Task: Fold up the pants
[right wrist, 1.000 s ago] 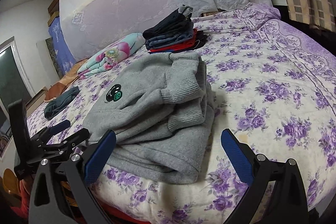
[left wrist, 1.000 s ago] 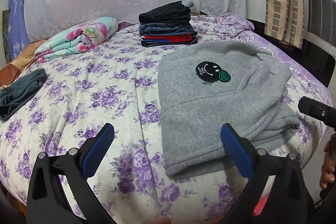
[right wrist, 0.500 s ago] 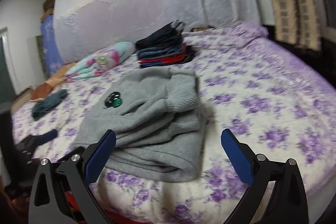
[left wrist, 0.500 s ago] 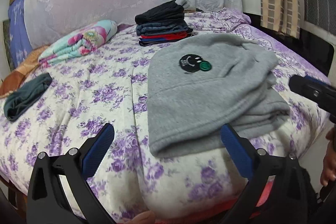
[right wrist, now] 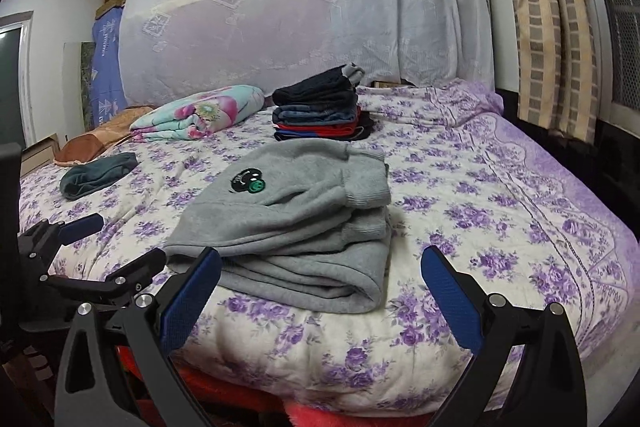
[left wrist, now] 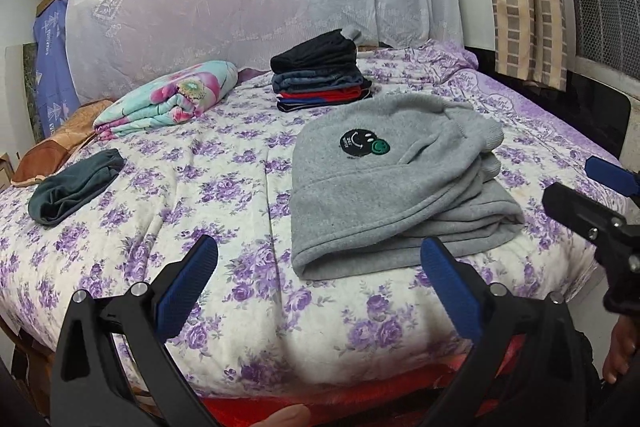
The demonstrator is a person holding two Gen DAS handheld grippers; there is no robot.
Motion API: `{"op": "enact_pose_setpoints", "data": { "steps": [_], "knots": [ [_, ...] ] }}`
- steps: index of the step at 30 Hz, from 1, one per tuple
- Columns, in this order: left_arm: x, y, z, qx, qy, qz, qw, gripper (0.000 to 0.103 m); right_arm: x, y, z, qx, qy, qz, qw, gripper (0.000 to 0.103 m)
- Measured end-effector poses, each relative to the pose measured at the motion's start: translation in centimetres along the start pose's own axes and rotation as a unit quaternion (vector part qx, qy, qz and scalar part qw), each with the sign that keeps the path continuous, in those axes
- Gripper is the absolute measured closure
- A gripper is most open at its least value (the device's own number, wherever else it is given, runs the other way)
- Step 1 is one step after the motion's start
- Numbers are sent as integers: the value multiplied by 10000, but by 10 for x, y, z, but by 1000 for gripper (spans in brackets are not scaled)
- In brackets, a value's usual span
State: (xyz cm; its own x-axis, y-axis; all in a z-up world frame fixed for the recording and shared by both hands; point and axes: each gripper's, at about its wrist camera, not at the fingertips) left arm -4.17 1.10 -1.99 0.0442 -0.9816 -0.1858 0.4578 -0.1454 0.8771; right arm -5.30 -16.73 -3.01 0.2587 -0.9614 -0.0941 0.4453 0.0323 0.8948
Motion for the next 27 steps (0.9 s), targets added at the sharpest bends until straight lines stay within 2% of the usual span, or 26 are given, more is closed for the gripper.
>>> {"op": "enact_pose_setpoints", "data": {
  "steps": [27],
  "knots": [
    [-3,0,8,106,33,-7,9999,4,-9,-1,5,28,61,122,9999,3]
  ]
}}
Point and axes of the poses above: each gripper's, at about its wrist camera, not at the fingertips, and z roughly against the way its jaws point, x to its right, y to its top, and after that the axes turned 14 degrees about y, right-handed
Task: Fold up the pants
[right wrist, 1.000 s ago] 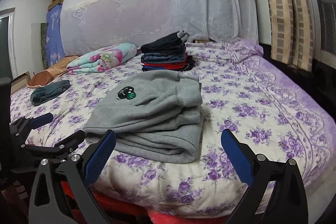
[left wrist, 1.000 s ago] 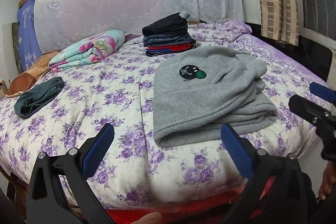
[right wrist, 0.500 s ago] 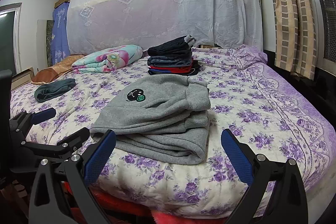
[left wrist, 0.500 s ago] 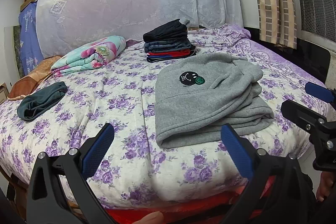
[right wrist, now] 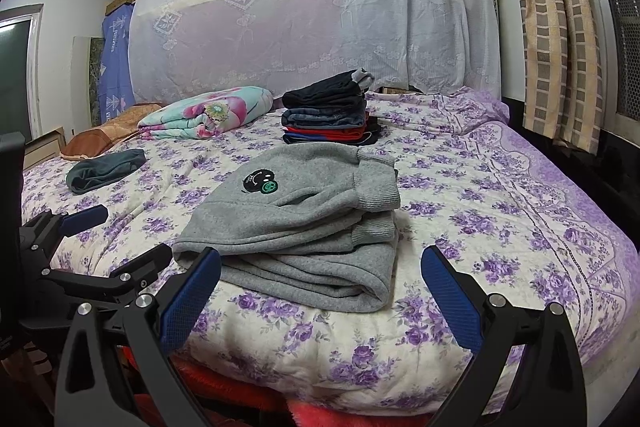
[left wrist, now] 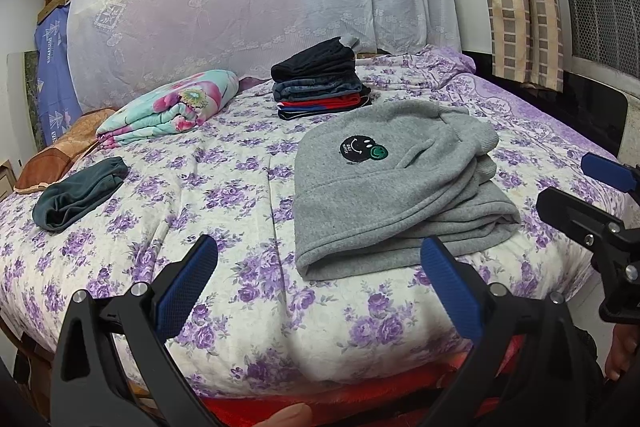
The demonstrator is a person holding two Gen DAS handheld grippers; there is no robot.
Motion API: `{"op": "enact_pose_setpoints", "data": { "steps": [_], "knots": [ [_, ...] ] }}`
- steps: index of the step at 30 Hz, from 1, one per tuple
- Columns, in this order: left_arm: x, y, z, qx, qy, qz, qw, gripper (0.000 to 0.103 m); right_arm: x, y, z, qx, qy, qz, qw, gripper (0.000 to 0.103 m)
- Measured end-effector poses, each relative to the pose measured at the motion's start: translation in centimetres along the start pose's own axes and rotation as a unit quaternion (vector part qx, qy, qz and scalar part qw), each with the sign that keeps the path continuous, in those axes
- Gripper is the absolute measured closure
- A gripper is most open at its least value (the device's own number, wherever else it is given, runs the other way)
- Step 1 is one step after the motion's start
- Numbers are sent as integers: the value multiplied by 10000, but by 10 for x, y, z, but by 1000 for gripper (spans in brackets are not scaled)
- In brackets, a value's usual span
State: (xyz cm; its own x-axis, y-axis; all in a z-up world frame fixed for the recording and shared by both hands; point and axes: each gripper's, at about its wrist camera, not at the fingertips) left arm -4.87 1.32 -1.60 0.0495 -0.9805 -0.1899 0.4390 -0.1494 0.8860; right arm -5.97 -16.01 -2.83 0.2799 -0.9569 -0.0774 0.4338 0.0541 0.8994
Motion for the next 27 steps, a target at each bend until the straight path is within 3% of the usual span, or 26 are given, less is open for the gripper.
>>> {"op": "enact_pose_setpoints", "data": {
  "steps": [27],
  "knots": [
    [2,-2,-1,-42,-71,-64,9999,4,3,0,1,-20,8,-30,10000,3]
  ]
}}
Point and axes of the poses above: each gripper's, at about its wrist camera, not at the fingertips, and z roughly against the way its jaws point, x to its right, y to its top, and after that the axes turned 14 degrees about y, right-handed
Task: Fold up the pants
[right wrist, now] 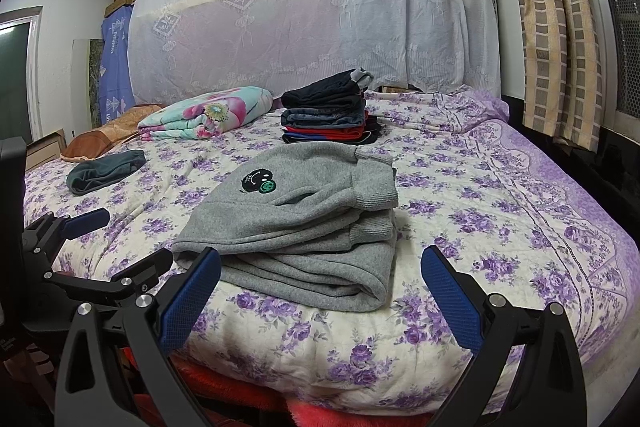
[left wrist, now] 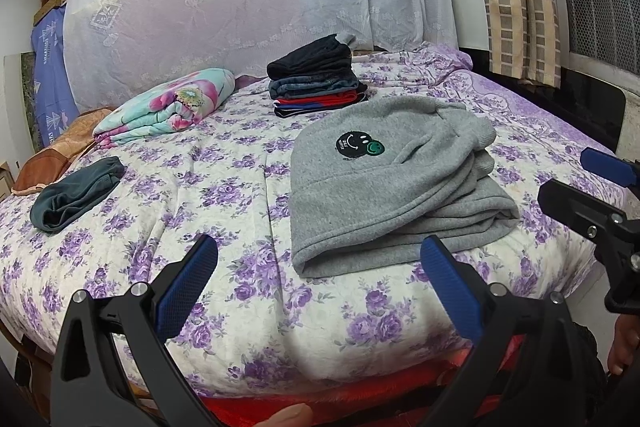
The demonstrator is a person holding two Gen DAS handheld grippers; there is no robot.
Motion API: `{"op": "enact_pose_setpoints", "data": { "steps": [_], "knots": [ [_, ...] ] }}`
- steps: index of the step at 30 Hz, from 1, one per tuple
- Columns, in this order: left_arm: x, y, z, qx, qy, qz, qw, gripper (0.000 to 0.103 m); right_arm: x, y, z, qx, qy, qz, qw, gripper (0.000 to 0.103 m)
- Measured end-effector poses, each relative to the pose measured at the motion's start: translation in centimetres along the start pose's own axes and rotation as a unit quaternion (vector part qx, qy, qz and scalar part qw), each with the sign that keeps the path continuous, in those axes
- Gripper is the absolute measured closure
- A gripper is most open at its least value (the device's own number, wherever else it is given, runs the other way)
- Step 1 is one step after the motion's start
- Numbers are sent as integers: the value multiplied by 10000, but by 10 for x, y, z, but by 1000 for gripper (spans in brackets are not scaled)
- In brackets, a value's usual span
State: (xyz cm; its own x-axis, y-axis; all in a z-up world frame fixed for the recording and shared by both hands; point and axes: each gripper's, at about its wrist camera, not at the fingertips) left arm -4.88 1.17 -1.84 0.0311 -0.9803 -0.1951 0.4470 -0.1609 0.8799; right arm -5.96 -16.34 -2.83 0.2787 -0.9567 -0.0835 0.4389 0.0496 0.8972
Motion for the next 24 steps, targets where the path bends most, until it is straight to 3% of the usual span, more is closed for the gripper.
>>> {"op": "enact_pose_setpoints", "data": {
  "steps": [24],
  "knots": [
    [1,-4,-15,-183,-160,-18,9997,4,9,-2,-9,-93,65,-139,9998,3]
  ]
}}
Point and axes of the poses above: each gripper's, at about its wrist camera, not at the fingertips, and z roughly against the way its jaws point, x to its right, y to its top, and after that the axes turned 14 degrees about y, right-handed
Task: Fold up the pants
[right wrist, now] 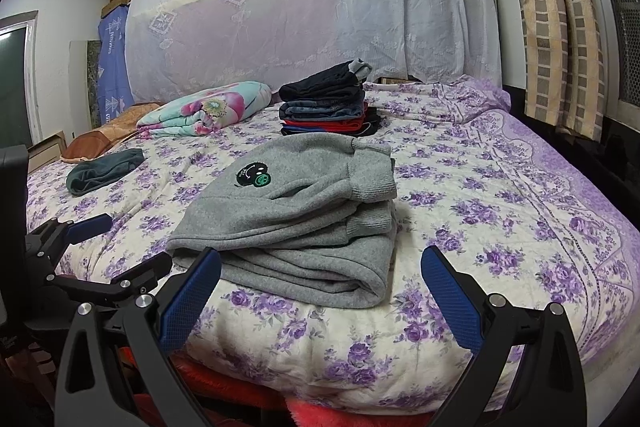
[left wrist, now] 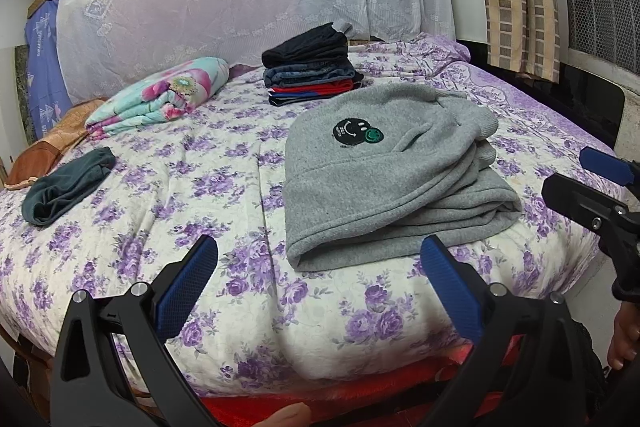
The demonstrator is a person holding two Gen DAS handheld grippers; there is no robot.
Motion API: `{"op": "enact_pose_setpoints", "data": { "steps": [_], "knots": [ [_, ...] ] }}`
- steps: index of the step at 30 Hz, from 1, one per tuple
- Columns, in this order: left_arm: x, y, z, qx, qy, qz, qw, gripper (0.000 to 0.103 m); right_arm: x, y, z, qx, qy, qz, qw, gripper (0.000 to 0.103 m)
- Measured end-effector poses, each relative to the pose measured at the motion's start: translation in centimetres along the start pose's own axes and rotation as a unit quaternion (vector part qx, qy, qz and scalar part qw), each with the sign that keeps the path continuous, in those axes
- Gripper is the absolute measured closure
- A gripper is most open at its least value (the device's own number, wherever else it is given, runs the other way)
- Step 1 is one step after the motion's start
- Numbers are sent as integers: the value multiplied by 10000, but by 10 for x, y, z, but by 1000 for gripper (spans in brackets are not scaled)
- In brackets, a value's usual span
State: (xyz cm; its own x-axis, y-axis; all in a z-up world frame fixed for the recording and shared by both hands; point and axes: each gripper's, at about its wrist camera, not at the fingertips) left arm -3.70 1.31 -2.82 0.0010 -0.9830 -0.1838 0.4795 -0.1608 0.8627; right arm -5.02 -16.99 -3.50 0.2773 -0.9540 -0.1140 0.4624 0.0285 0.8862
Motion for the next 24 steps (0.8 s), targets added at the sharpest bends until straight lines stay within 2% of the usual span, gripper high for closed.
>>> {"op": "enact_pose_setpoints", "data": {
  "steps": [4,7,9,10,12,15,17,19,20,24],
  "knots": [
    [-3,1,-12,-106,-306,5,9995,4,10,-1,-7,-50,106,-76,9999,3],
    [-12,11,-31,-276,-946,152,9950,4,28,3,-12,-18,359,-232,9991,3],
    [-16,19,-47,-395,-1152,313,9921,4,50,7,-18,14,468,-577,9972,3],
    [-20,24,-57,-459,-1157,399,9914,4,65,8,-21,13,481,-862,9951,3],
    [-29,32,-70,-348,-1093,631,9914,5,91,8,-24,80,580,-1400,9884,3],
    [-29,40,-82,-372,-1208,459,9909,5,126,1,-25,373,865,-2206,9708,3],
    [-22,41,-84,-162,-851,310,9958,5,140,-3,-28,457,921,-2518,9623,3],
    [-9,40,-82,-18,-604,-74,9981,5,144,-4,-34,400,807,-2580,9619,3],
    [-2,39,-82,-16,-615,-273,9977,5,142,-4,-39,325,786,-2529,9638,3],
    [3,40,-92,-457,-1028,-324,9931,5,132,-1,-58,-130,967,-2315,9679,3]
  ]
}}
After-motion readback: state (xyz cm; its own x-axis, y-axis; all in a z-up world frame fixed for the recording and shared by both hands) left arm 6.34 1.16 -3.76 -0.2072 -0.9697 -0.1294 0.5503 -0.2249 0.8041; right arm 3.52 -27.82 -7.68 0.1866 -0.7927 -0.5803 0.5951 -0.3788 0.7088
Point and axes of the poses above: each gripper's, at about its wrist camera, not at the fingertips, and z roughly against the way its jaws point, x to its right, y to its top, and after that the axes turned 14 degrees about y, right-handed
